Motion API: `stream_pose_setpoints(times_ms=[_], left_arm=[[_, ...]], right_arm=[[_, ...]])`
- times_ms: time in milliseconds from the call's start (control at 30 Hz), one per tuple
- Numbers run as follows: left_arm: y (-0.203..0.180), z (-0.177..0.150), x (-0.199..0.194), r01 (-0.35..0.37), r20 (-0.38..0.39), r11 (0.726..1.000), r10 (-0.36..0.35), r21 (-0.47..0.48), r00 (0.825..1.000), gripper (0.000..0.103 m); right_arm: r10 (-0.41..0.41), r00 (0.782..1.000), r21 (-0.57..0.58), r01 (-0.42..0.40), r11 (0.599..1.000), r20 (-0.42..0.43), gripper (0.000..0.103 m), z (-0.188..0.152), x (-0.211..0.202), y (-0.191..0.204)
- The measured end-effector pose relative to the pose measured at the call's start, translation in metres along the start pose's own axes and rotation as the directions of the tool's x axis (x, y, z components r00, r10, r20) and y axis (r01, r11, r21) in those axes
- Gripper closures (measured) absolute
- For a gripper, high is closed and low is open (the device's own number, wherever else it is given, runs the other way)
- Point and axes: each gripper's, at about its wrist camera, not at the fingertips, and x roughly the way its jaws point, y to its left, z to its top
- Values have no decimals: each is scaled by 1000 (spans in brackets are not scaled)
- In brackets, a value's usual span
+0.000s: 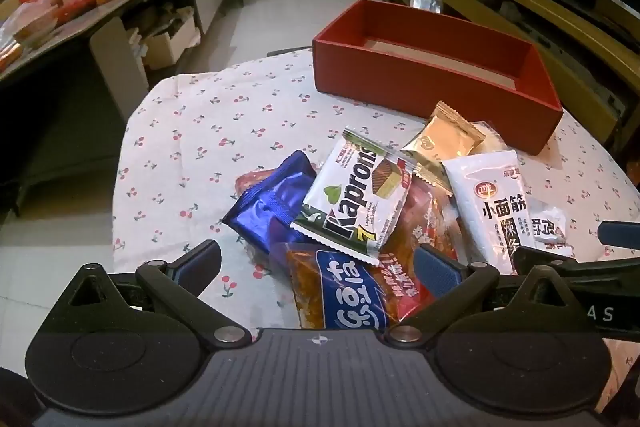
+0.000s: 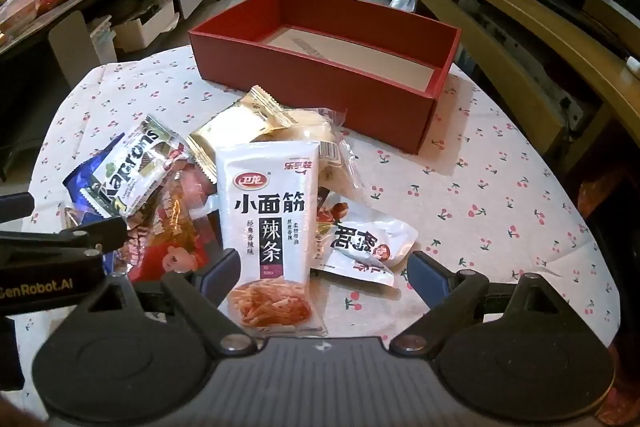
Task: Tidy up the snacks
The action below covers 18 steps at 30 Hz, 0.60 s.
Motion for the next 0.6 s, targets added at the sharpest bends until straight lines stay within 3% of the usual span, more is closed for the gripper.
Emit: stream_pose_setpoints(times_ms=[600], left_arm=[[10,-1,-3,25,5,1000,-25,-14,1000,0]], right_arm=[[25,999,-50,-27,998,-47,0,0,12,16]])
